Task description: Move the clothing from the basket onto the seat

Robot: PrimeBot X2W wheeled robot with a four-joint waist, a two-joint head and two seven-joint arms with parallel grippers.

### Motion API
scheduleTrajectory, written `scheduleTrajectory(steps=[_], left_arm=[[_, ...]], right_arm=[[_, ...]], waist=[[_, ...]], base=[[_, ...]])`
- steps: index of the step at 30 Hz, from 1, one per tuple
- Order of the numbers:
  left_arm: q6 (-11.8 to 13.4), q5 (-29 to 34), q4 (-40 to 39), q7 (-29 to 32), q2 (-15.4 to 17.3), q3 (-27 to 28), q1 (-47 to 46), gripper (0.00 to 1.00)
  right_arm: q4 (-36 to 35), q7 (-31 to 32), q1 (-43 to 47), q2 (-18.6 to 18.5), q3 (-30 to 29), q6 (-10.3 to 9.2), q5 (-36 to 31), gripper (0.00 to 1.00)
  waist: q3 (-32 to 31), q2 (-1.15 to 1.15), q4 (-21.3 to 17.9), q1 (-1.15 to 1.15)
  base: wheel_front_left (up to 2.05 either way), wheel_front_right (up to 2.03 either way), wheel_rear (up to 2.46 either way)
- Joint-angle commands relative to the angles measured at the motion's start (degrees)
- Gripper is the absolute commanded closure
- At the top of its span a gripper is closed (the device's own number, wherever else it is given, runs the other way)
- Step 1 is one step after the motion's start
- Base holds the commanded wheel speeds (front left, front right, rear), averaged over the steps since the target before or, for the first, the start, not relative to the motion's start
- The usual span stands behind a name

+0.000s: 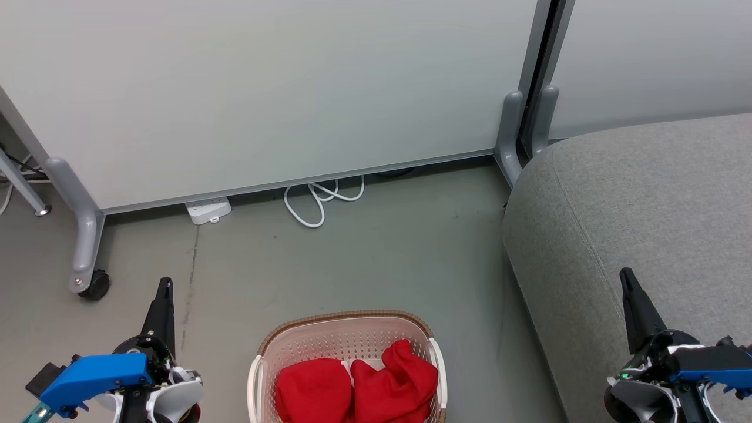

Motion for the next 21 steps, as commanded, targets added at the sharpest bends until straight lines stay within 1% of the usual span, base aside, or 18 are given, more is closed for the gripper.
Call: scheduleTrajectory(steps=[1,11,12,16,21], left_arm=[[-0.6,-0.1,-0.2,0.2,0.1,0.1,-0.6,1.00],[-0.6,-0.1,-0.2,0.2,0.1,0.1,-0.6,1.00],[0.0,0.0,0.0,0.0,0.0,0.0,0.0,0.00],[0.1,0.0,2.0,-0.1,-0.4,0.0,2.1,0.00],[0.1,2.0,1.5,-1.6,-0.4,-0.6,1.8,0.00]], right_arm=[[-0.2,0.2,-0.6,-0.1,0.0,0.02,0.2,1.00],[-0.2,0.2,-0.6,-0.1,0.0,0.02,0.2,1.00],[0.0,0.0,0.0,0.0,0.0,0.00,0.0,0.00],[2.0,-0.1,1.7,0.3,0.2,-0.09,0.0,0.00],[1.8,-1.6,1.6,0.3,0.5,-0.08,-1.9,0.00]], waist=[[0.0,0.00,0.0,0.00],[0.0,0.00,0.0,0.00],[0.0,0.00,0.0,0.00],[0.0,0.00,0.0,0.00],[0.1,0.00,0.0,0.00]], base=[[0.00,0.00,0.00],[0.00,0.00,0.00],[0.00,0.00,0.00],[0.00,0.00,0.00],[0.00,0.00,0.00]])
